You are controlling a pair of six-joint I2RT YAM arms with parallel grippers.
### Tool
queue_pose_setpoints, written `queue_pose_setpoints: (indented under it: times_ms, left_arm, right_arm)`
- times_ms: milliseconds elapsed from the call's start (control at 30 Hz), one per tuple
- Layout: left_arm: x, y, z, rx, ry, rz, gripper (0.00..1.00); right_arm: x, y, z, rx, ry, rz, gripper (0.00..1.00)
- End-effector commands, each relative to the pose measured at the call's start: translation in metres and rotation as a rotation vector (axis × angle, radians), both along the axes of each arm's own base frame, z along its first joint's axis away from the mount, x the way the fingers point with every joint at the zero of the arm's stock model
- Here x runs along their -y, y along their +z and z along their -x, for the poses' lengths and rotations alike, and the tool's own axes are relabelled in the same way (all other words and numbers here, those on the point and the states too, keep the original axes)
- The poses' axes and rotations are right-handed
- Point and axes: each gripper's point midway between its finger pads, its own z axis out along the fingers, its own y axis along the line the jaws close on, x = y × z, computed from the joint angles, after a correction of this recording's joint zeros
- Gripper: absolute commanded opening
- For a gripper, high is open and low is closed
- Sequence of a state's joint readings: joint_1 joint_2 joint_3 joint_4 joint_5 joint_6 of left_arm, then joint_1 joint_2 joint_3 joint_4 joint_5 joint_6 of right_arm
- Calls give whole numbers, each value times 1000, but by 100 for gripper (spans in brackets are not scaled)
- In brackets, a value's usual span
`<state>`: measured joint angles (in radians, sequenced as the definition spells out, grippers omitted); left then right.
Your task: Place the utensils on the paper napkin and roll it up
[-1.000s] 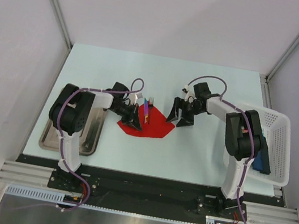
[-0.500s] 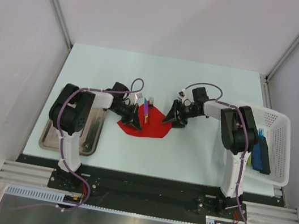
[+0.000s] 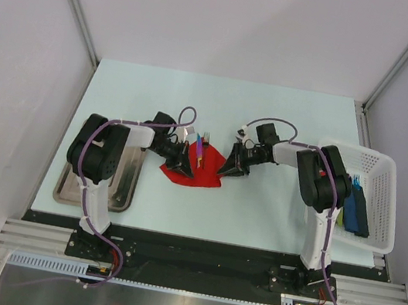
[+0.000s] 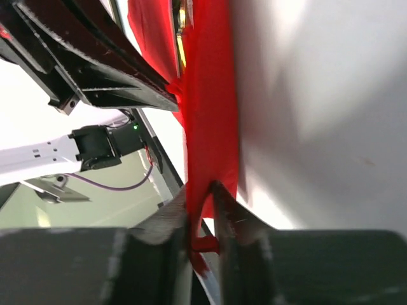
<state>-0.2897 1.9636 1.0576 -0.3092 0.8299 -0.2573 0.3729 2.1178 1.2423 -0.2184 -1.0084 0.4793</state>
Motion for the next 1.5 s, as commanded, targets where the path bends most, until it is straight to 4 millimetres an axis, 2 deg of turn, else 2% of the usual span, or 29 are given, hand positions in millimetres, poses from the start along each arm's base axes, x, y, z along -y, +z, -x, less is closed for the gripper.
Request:
queue_pose_setpoints:
  times_ms: [0, 100, 633, 900, 1467]
  left_arm:
    - [-3, -7, -14, 47, 15, -44, 0]
    - [-3, -8, -15, 46, 17, -45, 0]
    - [-4, -9, -12, 44, 18, -42, 0]
    - [-4, -8, -10, 47, 15, -37, 0]
    - [-6, -9, -9, 47, 7, -42, 0]
  right_arm:
    - [-15, 33, -12, 91, 13, -23, 14]
    - [-24, 33, -13, 96, 29, -23, 11]
    - [-66, 26, -10, 117, 107, -6, 11]
    - [-68, 6, -8, 107, 111, 50, 12]
    - [-84, 5, -9, 93, 121, 12, 11]
